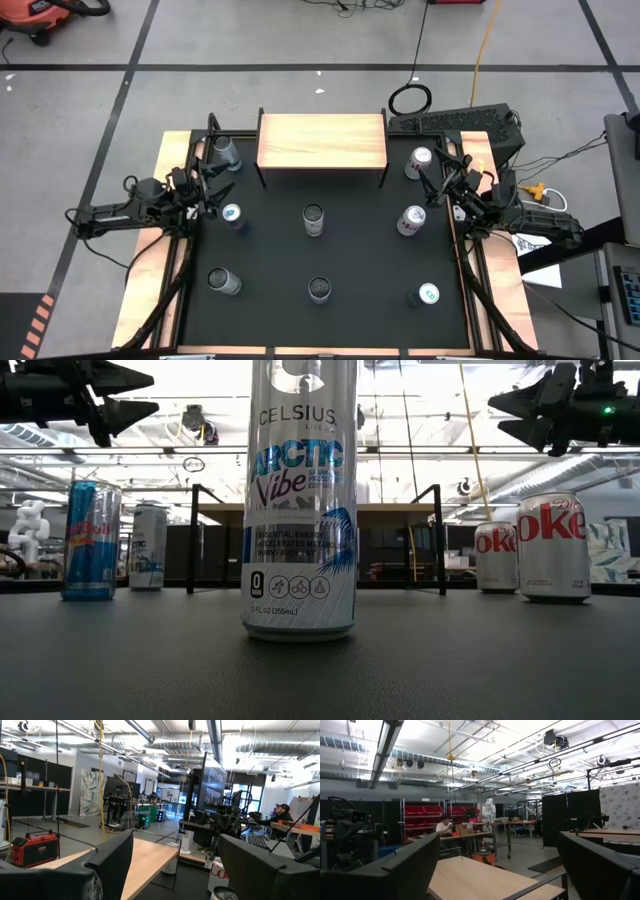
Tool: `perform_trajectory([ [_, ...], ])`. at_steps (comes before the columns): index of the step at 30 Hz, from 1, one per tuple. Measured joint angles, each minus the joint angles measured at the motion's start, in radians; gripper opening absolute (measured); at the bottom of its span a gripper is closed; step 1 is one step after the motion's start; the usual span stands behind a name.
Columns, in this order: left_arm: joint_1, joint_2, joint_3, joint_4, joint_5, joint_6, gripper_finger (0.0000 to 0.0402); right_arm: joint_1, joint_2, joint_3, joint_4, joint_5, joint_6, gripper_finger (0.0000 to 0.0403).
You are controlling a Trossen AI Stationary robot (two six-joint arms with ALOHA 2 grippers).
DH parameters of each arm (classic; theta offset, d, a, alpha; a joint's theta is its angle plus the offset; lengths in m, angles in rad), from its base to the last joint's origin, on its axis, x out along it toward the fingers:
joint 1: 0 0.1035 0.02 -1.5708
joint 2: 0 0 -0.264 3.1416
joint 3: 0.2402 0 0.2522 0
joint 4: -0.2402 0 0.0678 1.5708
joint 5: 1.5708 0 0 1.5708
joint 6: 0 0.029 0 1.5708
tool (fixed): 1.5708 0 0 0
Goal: Place canned beverage on shelf
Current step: Put the top white soda can on the shelf
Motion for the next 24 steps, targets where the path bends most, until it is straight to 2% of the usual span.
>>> perform_trajectory([
  [15,0.000,0.000,0.000,0.000,0.000,0.000,0.0293,0.000,-0.001,0.014,0.060,0.000,-0.044,0.0380],
  [24,0.000,0.000,0.000,0.001,-0.001,0.000,0.0293,0.000,0.005,0.205,-0.274,0.034,-0.055,0.0380],
])
